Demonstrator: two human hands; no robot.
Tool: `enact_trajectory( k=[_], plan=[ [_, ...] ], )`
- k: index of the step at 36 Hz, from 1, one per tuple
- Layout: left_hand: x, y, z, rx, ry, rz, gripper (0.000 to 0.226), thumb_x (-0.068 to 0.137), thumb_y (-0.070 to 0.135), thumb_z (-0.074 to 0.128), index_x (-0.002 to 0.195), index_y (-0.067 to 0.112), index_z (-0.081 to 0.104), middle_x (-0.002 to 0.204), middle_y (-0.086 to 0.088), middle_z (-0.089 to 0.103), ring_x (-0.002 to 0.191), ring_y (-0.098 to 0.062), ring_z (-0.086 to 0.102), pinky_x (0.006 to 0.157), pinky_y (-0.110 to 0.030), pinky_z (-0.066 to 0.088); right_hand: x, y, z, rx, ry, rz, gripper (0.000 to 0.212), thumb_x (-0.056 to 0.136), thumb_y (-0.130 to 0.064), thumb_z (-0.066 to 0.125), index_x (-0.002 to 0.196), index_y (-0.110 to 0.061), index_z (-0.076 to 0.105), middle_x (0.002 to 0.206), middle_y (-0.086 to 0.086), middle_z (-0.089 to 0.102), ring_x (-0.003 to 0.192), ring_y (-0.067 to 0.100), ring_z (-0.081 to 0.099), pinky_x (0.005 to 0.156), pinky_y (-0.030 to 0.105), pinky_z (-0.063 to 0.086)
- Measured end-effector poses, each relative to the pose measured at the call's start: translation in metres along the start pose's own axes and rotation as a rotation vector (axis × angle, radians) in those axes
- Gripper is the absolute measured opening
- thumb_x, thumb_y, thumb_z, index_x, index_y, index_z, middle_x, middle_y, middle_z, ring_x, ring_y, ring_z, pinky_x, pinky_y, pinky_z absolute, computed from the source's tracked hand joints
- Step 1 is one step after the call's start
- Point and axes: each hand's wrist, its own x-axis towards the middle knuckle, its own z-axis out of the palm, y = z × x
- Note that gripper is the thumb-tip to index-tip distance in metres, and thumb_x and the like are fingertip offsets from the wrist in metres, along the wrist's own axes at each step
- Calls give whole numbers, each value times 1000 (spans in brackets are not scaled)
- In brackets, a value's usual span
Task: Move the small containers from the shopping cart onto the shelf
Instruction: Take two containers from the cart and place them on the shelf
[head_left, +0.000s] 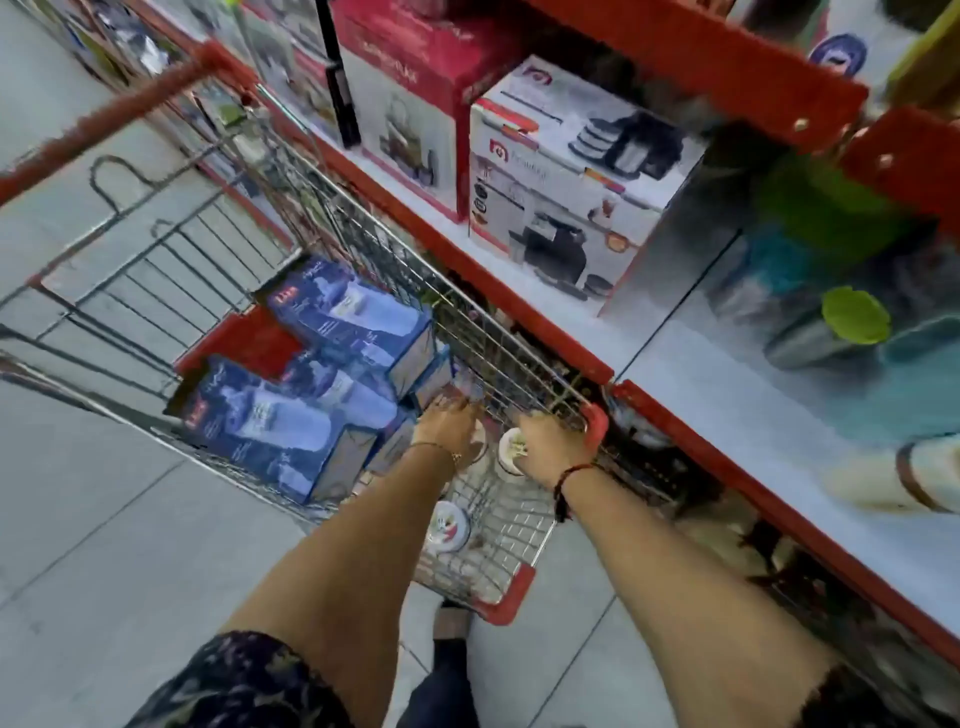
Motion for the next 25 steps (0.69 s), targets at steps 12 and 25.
enact_trajectory(
  k=[12, 25],
  plan=[
    [39, -1, 47, 146, -137, -133, 82, 92, 19, 61, 157, 12, 11, 162, -11, 21, 143, -38, 32, 117, -48, 27, 44, 15, 49, -146, -56, 86, 74, 80, -8, 77, 142, -15, 38, 142, 15, 40, 117, 41, 57, 88, 49, 56],
    [11, 15, 32, 21, -31, -70, 76, 83, 3, 70, 148, 13, 33, 146, -13, 42, 120, -32, 57, 99, -41, 52, 18, 21, 17, -14, 74, 33, 65, 68, -18, 86, 126, -18, 56, 117, 10, 62, 98, 32, 68, 77, 41, 60]
  ],
)
